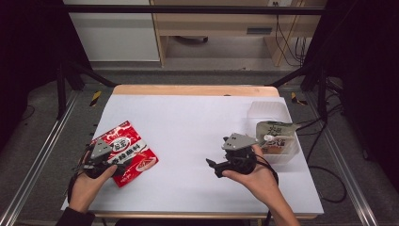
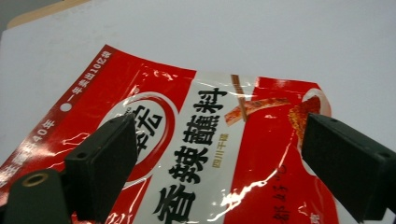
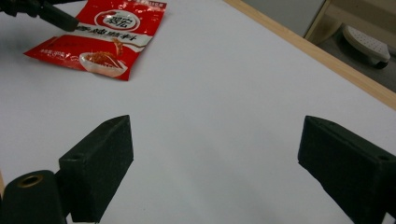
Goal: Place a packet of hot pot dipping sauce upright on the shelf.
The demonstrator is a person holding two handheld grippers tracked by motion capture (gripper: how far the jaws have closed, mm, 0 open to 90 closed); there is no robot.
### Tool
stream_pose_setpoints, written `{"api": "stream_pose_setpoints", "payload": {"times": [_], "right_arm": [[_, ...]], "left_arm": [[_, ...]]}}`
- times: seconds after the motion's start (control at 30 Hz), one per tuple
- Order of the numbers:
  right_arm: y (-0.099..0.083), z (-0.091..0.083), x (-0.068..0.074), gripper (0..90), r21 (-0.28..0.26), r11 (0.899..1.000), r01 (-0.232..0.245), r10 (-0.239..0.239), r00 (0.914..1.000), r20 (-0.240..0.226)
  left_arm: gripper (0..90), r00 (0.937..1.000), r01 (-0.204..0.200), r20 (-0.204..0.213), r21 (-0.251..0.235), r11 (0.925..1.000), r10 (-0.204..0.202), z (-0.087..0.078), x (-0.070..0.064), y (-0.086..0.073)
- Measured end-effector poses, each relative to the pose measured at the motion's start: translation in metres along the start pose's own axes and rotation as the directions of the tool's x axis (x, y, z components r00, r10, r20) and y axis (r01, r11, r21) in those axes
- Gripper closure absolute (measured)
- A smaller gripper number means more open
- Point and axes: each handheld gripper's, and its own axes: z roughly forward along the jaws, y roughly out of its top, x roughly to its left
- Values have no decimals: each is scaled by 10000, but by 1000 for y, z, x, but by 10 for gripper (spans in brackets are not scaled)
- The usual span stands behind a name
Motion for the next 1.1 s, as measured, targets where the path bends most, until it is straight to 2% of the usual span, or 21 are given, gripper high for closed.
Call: {"api": "stream_pose_setpoints", "payload": {"times": [0.2,0.57,0.63,0.7,0.73,0.77,0.8,0.9,1.1], "right_arm": [[-10,12,10,112,133,9997,-182,184,9996,-206],[-39,41,36,134,562,9979,-323,329,9994,-95],[-42,44,40,135,694,9972,-261,272,9995,-144],[-43,46,43,136,728,9970,-254,271,9994,-220],[-45,48,48,139,854,9964,9,16,9996,-287],[-45,50,49,139,905,9959,89,-63,9996,-290],[-46,51,51,139,955,9953,144,-113,9994,-328],[-47,53,52,141,1013,9947,164,-127,9992,-368],[-48,54,51,141,1120,9936,126,-81,9992,-401]], "left_arm": [[116,9996,157,-246,-73,9998,-159,-3,11,-3],[117,9957,-162,-911,-162,9997,146,-7,36,-11],[118,9937,-195,-1113,-307,9993,160,-9,44,-14],[118,9932,-194,-1154,-336,9992,154,-9,47,-15],[118,9916,-109,-1292,-316,9994,68,-9,54,-18],[118,9916,-109,-1292,-316,9994,68,-9,54,-18],[118,9899,-6,-1416,-282,9996,-34,-8,60,-21],[119,9887,70,-1497,-315,9995,-117,-7,65,-24],[125,9874,164,-1572,-56,9999,-171,1,79,-28]]}}
